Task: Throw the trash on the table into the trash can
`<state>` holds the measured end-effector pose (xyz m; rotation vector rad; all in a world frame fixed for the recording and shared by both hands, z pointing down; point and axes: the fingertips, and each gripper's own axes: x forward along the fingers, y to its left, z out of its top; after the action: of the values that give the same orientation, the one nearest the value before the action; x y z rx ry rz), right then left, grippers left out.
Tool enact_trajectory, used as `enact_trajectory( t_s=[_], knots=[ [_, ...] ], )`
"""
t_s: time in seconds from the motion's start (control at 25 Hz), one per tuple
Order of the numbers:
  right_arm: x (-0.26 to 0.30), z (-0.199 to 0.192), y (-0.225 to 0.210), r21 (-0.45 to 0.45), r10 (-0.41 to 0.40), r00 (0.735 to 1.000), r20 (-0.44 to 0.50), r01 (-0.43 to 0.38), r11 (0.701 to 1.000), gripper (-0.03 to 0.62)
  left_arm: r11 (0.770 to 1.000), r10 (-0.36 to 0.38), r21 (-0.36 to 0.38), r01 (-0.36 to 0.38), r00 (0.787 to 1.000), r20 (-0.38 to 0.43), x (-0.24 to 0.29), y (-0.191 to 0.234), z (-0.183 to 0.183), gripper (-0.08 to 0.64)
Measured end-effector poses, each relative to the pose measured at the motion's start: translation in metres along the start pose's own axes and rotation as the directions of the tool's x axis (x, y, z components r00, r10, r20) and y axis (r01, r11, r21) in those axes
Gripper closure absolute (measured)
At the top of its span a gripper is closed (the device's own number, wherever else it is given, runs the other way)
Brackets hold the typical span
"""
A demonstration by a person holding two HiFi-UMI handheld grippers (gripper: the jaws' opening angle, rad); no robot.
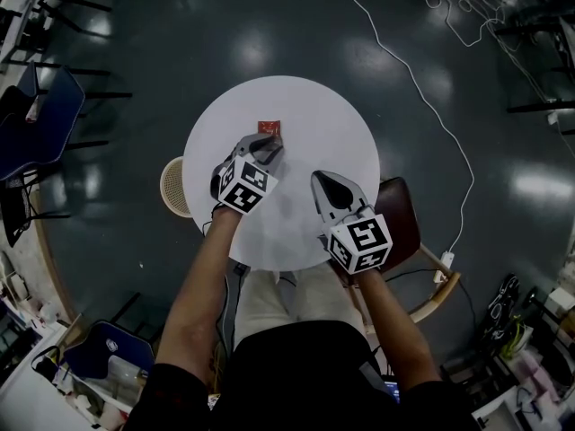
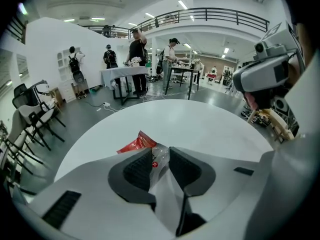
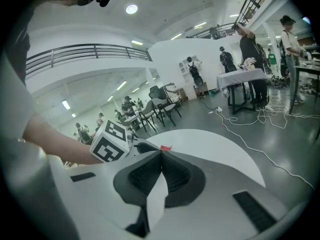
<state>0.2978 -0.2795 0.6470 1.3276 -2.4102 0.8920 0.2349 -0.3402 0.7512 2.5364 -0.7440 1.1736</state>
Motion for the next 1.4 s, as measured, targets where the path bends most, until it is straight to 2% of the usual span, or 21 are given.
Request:
enact_trajectory(
  t_s=[0.08,0.24,0.32,0.88,1.4],
  knots=[
    [-0.001,0.0,0.001,0.0,-0.001,1.0,-0.001,0.001,1.0,0.575,1.0,0.0,0.0,0.0,1.0,-0.004,-0.001,0.0,0.001,0.471],
    [-0.003,0.0,-0.001,-0.003,-0.002,1.0,-0.001,0.002,1.0,0.575,1.0,0.004,0.014,-0.004,1.0,-0.015,-0.001,-0.001,0.003,0.494],
    [-0.004,-0.001,-0.001,-0.004,-0.001,1.0,0.0,0.001,1.0,0.575,1.0,0.011,0.018,-0.011,1.0,-0.018,-0.003,-0.001,0.003,0.543],
    [-0.016,0.012,0.016,-0.046,0.012,1.0,0.018,-0.011,0.999,0.575,0.999,0.041,0.012,-0.041,0.999,0.024,-0.027,-0.008,0.018,0.546],
    [-0.028,0.042,0.054,-0.094,0.047,0.998,0.045,-0.043,0.995,0.575,0.996,0.09,-0.008,-0.089,0.99,0.112,-0.09,-0.011,0.045,0.546]
  ],
)
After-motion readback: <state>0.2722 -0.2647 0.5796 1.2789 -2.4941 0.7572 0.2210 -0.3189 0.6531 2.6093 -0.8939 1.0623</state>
